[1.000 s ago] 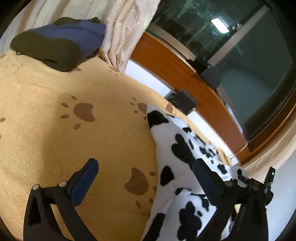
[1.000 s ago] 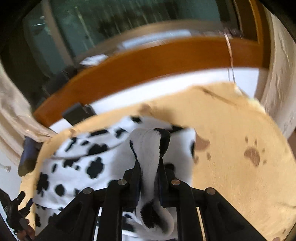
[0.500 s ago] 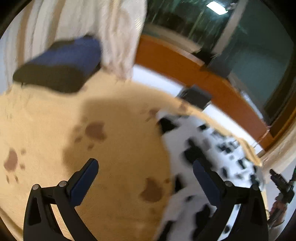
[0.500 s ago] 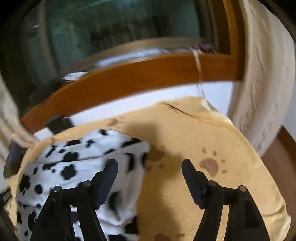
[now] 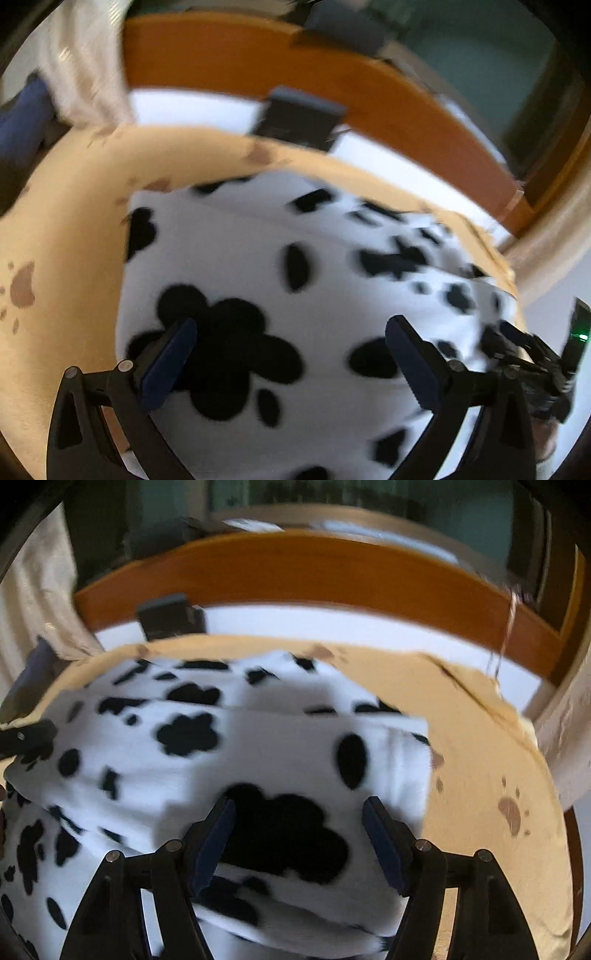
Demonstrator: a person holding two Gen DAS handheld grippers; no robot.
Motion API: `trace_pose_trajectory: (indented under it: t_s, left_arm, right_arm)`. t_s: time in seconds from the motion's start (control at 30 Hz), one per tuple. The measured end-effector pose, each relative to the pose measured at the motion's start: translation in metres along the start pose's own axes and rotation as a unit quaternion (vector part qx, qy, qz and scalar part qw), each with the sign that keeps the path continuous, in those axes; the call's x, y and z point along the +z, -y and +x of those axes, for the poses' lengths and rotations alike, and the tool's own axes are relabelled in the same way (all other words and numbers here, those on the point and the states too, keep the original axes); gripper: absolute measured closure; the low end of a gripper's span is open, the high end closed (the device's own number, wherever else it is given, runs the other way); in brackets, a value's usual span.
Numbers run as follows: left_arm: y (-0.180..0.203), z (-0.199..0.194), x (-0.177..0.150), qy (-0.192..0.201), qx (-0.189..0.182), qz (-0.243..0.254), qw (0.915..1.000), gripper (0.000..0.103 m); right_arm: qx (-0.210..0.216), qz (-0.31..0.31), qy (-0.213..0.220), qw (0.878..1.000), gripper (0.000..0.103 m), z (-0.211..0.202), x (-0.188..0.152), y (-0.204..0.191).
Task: Fold clothes
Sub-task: 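Lay the held fold down with the right gripper and release it, then press both open grippers onto the folded blanket to smooth it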
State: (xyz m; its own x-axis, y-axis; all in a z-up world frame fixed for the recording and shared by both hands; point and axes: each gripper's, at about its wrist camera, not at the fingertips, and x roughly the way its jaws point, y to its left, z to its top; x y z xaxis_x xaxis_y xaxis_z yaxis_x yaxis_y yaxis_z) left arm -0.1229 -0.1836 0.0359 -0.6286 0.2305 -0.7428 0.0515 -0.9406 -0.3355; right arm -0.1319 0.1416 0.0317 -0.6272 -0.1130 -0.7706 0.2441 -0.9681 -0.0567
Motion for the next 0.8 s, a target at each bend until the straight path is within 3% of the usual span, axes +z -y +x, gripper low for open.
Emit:
trace_pose_trajectory:
  t_s: [0.07,0.2,0.47,0.57,0.67,0.8]
  left_arm:
    - [0.0,0.003,-0.005,0.008,0.016,0.029,0.9994,0.003]
    - [0.011,0.006,-0.017,0.018,0.061,0.088,0.9941,0.004]
    - [0.011,-0.016,-0.005,0.017,0.051,0.071,0.996,0.004]
    - [0.021,-0.025,0.011,0.033,0.052,0.069,0.9957,0.002]
    - [0.033,-0.014,0.029,0.029,0.062,0.083,0.9942,0.0]
    - [0.029,0.023,0.035,-0.009,0.089,0.089,0.992,0.0]
  right_arm:
    - [0.012,-0.002,0.001,1.0,0.03,0.005,-0.006,0.004]
    - [-0.017,-0.026,0.006,1.0,0.029,0.01,-0.009,-0.006]
    - [-0.004,-0.008,0.002,1.0,0.028,-0.006,-0.001,-0.001]
    - [-0.008,0.007,0.036,0.999,0.028,-0.027,0.014,-0.001]
    - [-0.005,0.012,0.023,1.0,0.028,-0.012,0.026,-0.006]
    - [-0.007,0.013,-0.004,1.0,0.028,0.018,0.034,-0.013]
